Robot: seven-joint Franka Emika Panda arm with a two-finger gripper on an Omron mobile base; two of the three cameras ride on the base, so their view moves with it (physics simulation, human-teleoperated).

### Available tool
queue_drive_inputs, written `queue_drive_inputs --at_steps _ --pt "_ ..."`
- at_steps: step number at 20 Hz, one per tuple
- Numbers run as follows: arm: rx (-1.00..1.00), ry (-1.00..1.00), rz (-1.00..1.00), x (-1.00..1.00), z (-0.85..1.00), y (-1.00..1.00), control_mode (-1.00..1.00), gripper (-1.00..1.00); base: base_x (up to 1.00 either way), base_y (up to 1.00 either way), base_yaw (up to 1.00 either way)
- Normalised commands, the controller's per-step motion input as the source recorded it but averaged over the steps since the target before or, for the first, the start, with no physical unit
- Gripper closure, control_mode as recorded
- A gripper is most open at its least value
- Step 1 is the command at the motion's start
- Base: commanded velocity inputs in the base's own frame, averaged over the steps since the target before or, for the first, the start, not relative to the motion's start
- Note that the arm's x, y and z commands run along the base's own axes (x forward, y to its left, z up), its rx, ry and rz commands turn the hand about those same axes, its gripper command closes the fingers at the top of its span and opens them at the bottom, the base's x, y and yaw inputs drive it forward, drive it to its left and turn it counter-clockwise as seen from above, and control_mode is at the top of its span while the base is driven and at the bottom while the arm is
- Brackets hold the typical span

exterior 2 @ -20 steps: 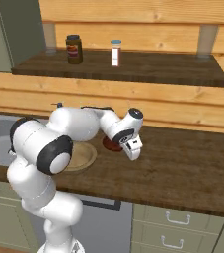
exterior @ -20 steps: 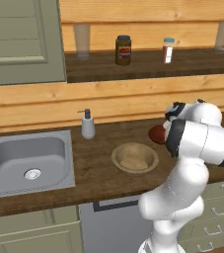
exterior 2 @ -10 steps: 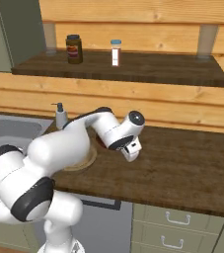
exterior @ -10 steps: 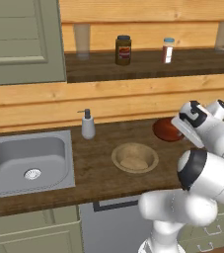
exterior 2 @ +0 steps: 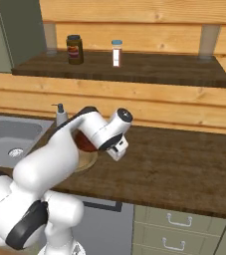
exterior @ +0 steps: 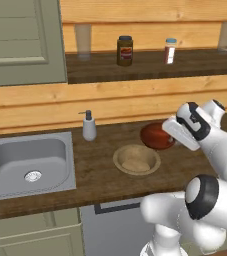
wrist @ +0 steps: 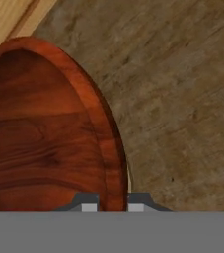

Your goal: Pick up the bowls on the counter and stack them on top of one another in the open cabinet. Place the smaller bowl on top of the larger bowl.

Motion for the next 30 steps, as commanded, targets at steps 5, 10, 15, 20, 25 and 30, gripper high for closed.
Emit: queue_drive_inputs --at_steps 5,10,15,20,25,30 --pt "-0.03 0.06 0.27 -0.13 0.02 0.49 -1.00 1.00 0.00 0.00 0.00" --pt "-0.13 0.17 0.24 -0.11 0.04 0.49 -1.00 1.00 0.00 0.00 0.00" --pt "-0.07 0.11 0.06 0.00 -0.01 0.22 -1.00 1.00 0.00 0.00 0.00" --pt "0.00 0.00 0.00 0.00 -0.24 0.04 -1.00 1.00 0.00 0.00 0.00" --pt "-0.03 0.00 0.00 0.00 -0.29 0.02 -1.00 1.00 0.00 0.00 0.00" --pt "-0.10 0.00 0.00 0.00 -0.14 0.12 -1.00 1.00 0.00 0.00 0.00"
